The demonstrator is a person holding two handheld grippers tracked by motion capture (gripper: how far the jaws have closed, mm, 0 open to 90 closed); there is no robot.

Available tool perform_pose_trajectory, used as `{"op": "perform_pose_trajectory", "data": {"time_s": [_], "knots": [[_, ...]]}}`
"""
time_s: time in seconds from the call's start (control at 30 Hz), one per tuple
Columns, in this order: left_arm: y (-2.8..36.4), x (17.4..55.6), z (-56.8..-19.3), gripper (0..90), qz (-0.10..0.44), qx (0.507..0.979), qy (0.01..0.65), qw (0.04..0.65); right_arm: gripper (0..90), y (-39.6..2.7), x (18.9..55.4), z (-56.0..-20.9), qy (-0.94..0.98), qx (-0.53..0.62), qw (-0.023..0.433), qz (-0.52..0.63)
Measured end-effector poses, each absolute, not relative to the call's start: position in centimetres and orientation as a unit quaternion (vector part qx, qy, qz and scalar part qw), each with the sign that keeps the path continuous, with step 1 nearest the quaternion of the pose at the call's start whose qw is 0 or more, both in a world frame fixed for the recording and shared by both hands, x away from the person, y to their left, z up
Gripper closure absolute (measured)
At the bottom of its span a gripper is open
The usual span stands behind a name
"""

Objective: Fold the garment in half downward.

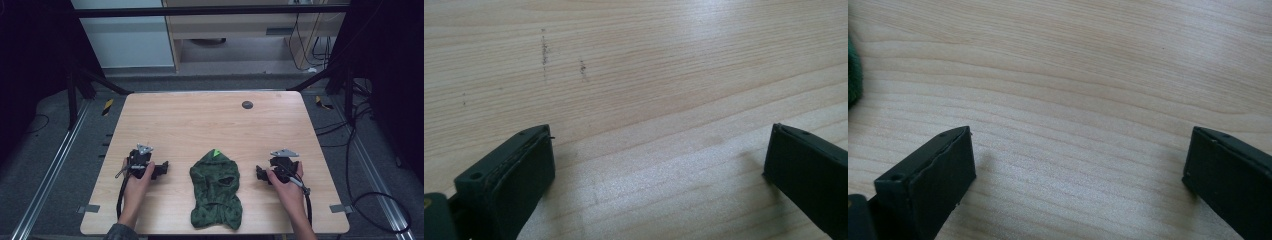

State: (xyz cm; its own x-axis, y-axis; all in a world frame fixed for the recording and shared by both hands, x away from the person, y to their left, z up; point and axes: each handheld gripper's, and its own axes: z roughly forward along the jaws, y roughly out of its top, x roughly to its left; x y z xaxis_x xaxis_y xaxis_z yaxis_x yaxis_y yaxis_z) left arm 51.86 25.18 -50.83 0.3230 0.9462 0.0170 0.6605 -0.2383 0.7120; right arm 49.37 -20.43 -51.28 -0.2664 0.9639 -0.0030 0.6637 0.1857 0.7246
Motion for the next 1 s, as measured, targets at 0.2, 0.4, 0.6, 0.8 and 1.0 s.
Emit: {"op": "perform_pose_trajectory", "data": {"time_s": [0.2, 0.4, 0.6, 0.8, 1.0], "knots": [[25.2, 51.6, -50.6, 0.5, 0.223, 0.759, 0.531, 0.304, 0.4, -20.4, 49.4, -51.3, 0.732, 0.556, 0.240, 0.313], [25.1, 51.6, -50.4, 3.5, 0.212, 0.751, 0.531, 0.330, 8.0, -20.3, 49.3, -51.1, 0.733, 0.552, 0.241, 0.317], [24.6, 51.3, -49.5, 5.6, 0.206, 0.752, 0.516, 0.353, 22.2, -19.7, 49.1, -49.8, 0.734, 0.536, 0.246, 0.338], [23.8, 51.1, -48.6, 10.1, 0.190, 0.762, 0.498, 0.367, 34.0, -18.6, 48.8, -49.0, 0.743, 0.520, 0.234, 0.352], [22.4, 51.0, -47.5, 17.7, 0.151, 0.784, 0.473, 0.373, 45.3, -16.9, 48.7, -48.1, 0.776, 0.483, 0.204, 0.350]]}}
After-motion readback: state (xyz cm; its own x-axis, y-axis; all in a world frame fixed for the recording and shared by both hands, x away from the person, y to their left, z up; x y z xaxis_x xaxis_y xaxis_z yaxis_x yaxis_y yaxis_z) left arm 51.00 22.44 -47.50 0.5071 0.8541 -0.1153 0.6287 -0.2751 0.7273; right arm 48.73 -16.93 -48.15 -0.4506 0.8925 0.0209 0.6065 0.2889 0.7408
